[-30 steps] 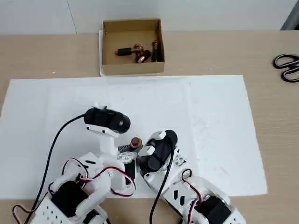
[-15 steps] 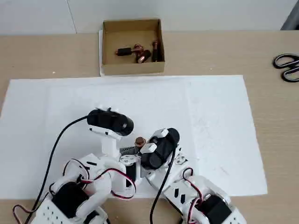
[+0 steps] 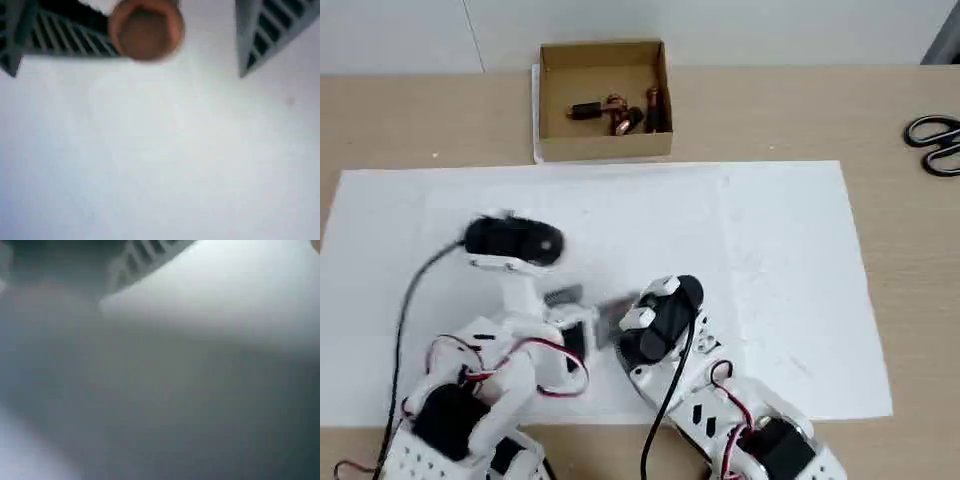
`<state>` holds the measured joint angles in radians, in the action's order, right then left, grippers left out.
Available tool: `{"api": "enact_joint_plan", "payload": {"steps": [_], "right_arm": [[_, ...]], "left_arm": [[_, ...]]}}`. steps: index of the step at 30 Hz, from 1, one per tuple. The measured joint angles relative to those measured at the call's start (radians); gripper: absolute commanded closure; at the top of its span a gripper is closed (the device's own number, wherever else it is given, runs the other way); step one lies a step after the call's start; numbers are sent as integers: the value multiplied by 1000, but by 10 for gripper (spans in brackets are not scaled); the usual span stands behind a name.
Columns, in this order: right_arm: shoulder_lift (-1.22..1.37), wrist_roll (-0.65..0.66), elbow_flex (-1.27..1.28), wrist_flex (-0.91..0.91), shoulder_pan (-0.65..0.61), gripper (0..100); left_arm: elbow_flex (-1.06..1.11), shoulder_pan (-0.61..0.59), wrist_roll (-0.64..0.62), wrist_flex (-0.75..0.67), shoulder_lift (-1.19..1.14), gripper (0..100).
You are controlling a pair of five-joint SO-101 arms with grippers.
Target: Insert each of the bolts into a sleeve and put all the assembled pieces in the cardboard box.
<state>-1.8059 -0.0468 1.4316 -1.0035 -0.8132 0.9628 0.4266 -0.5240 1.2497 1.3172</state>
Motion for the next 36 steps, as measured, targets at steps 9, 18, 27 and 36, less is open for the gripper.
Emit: {"api": "enact_joint_plan", "payload": {"steps": [9,18,27,36], "right_arm": [[0,0,-2,3,123,995],[0,0,0,3,213,995],[0,0,0,3,367,995],[0,-71,0,3,422,995]], "left_arm": [[-26,-140,3,-81,0,995],[78,-206,3,-81,0,994],[296,-379,118,-87,0,994],[535,-499,265,-336,0,994]]}}
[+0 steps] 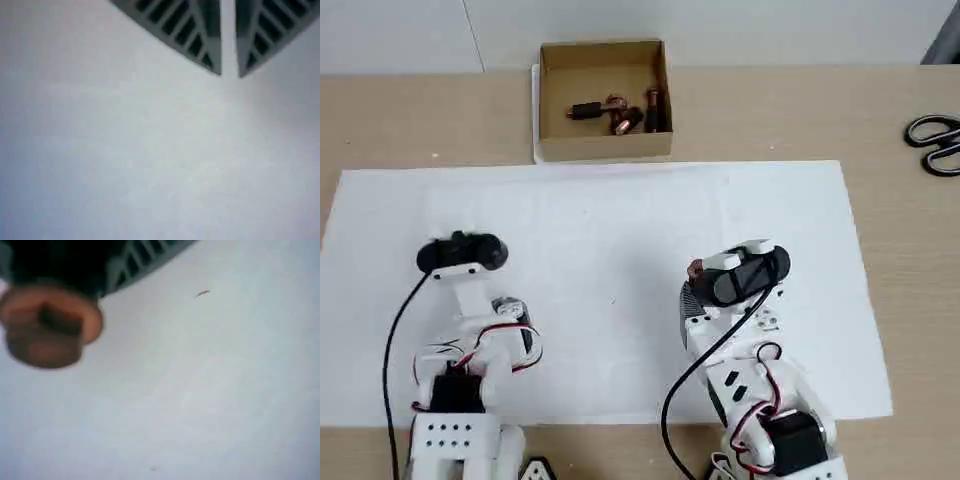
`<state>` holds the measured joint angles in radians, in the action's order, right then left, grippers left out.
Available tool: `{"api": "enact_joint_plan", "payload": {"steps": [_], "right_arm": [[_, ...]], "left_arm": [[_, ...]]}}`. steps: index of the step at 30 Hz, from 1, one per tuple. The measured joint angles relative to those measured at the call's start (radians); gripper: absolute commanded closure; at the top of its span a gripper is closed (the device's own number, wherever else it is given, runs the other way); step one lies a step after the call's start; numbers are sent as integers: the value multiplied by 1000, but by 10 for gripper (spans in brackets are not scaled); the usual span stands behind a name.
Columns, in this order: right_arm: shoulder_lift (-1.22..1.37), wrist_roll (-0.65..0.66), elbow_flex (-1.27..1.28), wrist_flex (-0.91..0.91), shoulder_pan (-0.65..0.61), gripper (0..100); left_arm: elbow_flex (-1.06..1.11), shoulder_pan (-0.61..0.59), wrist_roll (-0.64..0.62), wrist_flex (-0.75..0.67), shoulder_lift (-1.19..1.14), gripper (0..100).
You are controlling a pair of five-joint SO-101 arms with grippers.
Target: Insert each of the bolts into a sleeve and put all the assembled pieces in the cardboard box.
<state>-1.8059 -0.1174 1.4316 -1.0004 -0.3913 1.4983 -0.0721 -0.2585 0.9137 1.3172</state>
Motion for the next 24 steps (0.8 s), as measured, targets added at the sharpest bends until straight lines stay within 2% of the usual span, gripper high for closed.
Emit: {"api": "enact_joint_plan", "payload": {"steps": [8,13,19,24], "right_arm": [[0,0,0,0,0,995],[0,0,0,0,0,995],[0,0,0,124,0,995],[0,0,0,144,0,995]], "left_arm": [[35,-3,-9,-109,-2,994],[35,-3,-9,-110,-2,994],[35,-3,-17,-110,-2,994],[35,-3,-58,-110,-2,993]]}}
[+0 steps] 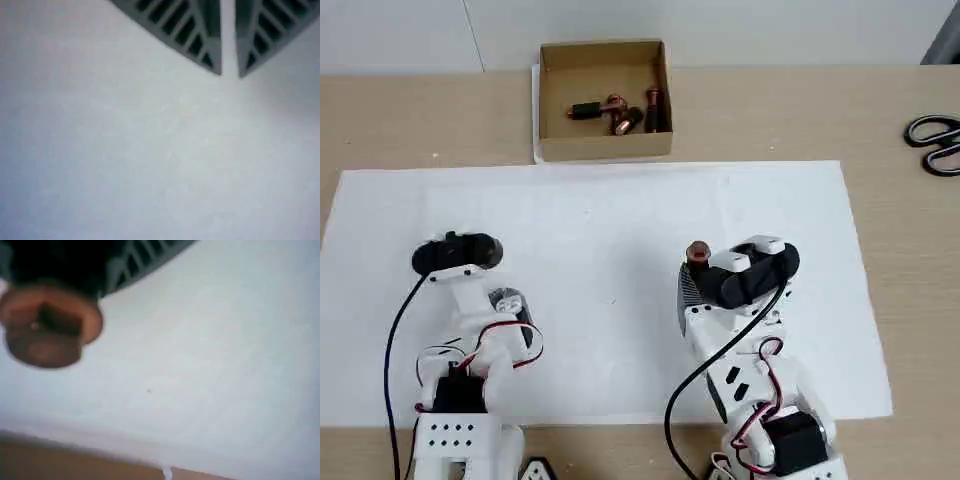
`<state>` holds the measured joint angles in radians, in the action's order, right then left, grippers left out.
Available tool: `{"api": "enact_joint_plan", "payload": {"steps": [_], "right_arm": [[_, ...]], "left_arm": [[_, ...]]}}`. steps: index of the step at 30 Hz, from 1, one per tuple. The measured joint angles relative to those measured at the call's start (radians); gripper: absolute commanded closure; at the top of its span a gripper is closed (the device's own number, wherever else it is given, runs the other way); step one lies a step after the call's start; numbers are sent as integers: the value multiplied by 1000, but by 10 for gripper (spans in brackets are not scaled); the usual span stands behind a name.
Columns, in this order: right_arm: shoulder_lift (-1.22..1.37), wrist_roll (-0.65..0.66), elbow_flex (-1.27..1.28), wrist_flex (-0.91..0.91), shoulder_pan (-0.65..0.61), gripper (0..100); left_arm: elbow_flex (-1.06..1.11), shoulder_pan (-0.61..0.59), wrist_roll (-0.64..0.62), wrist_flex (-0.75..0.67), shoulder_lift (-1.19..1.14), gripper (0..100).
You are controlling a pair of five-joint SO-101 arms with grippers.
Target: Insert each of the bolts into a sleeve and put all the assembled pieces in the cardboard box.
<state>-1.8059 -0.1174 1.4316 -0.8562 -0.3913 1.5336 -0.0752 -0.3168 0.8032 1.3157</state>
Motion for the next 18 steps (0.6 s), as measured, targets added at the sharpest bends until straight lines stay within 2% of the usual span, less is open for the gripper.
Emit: {"api": "enact_joint_plan", "payload": {"steps": [5,9,18], "right_arm": [[21,0,-2,9,-2,995],[144,0,-71,35,0,995],[680,-69,-370,298,0,995]], "left_arm": [[0,0,-60,-3,0,993],[0,0,-69,-3,0,993],[0,0,-69,-3,0,993]]}}
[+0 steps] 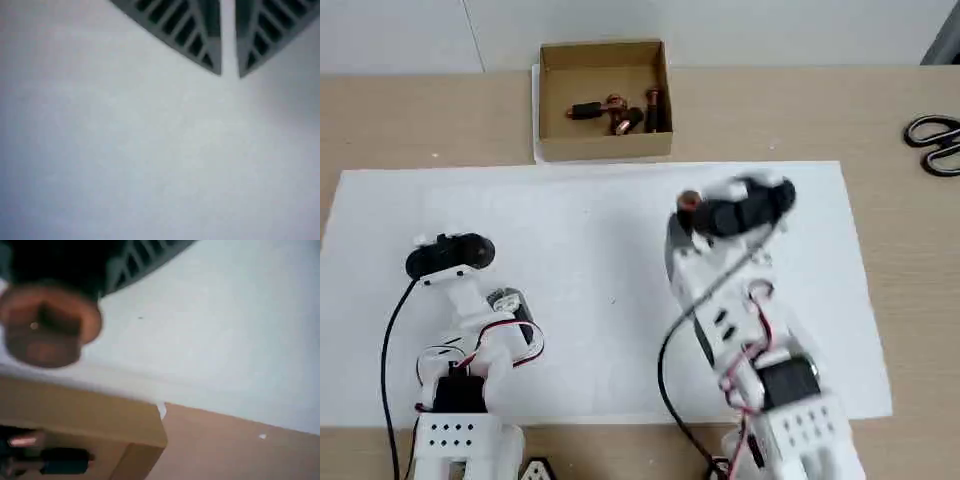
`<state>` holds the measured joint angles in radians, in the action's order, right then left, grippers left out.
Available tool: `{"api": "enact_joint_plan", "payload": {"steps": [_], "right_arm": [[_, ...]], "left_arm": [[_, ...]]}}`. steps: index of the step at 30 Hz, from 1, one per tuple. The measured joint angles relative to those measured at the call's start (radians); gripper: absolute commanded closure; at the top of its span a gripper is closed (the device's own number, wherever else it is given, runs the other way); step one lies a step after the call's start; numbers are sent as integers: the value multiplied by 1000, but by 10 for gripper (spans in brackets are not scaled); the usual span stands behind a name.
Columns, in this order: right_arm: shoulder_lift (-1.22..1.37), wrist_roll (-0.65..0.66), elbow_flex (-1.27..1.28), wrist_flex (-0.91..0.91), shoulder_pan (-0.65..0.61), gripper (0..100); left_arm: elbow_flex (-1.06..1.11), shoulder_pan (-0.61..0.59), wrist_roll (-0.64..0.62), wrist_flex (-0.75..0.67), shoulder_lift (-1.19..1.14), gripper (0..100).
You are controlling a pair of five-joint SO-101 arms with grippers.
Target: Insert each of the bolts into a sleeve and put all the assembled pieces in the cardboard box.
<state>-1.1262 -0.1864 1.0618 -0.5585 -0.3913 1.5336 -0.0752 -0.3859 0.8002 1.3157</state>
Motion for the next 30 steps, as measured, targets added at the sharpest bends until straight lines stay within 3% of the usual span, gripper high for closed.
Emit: {"api": "enact_joint_plan", "payload": {"steps": [8,17,30], "right_arm": [[537,-17,-359,153,0,995],[1142,-17,-911,163,0,995],[1772,-17,-1547,163,0,995]], "left_arm": [[0,0,0,0,0,993],[0,0,0,0,0,993],[0,0,0,0,0,993]]}}
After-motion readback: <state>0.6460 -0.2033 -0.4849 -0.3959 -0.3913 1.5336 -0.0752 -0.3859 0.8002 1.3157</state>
